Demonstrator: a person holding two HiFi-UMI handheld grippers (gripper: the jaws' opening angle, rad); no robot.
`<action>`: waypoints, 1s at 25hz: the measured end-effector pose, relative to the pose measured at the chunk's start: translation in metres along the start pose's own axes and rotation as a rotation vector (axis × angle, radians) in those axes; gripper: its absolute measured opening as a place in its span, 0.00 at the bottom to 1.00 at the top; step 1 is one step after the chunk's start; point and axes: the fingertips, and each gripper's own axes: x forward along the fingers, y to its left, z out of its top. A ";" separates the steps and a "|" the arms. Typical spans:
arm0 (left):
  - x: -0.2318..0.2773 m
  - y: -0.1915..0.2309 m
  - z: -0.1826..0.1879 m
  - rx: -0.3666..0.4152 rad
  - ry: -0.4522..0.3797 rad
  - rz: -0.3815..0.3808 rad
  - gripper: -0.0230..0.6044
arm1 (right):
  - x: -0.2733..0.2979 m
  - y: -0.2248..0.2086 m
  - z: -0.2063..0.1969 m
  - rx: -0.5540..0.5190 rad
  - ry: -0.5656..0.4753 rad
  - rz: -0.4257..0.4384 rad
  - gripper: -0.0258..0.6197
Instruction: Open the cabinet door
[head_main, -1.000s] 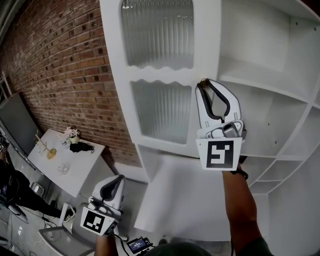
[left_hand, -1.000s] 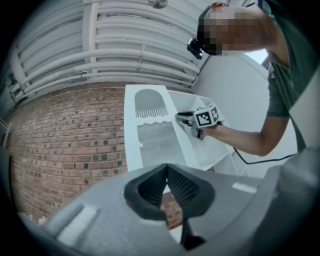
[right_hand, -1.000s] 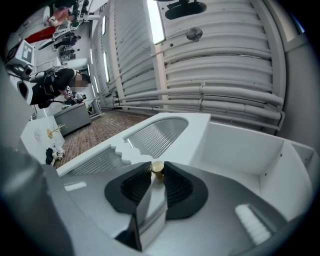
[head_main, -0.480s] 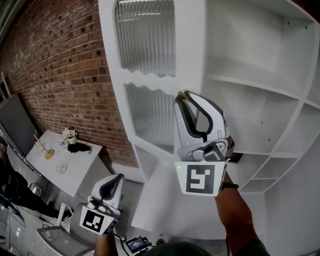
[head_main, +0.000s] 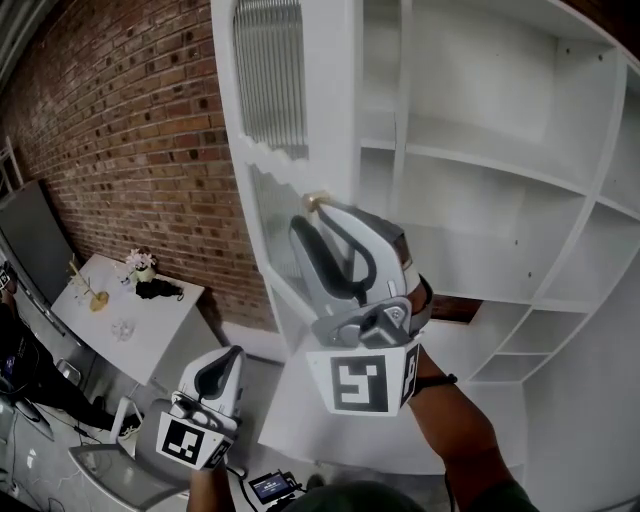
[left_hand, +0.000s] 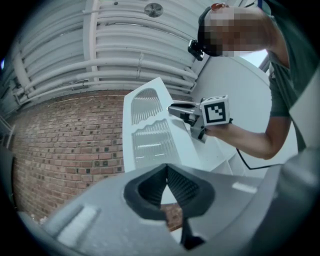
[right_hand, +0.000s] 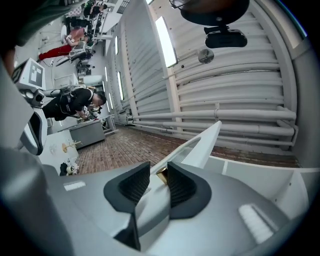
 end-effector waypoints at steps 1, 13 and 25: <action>-0.002 -0.002 0.003 -0.004 -0.008 0.003 0.04 | 0.000 0.004 0.007 -0.003 -0.011 0.013 0.19; -0.052 0.013 0.016 -0.003 -0.034 0.081 0.04 | 0.012 0.098 0.100 -0.041 -0.194 0.243 0.13; -0.086 0.037 0.000 0.001 0.007 0.140 0.04 | 0.031 0.172 0.112 -0.041 -0.202 0.391 0.14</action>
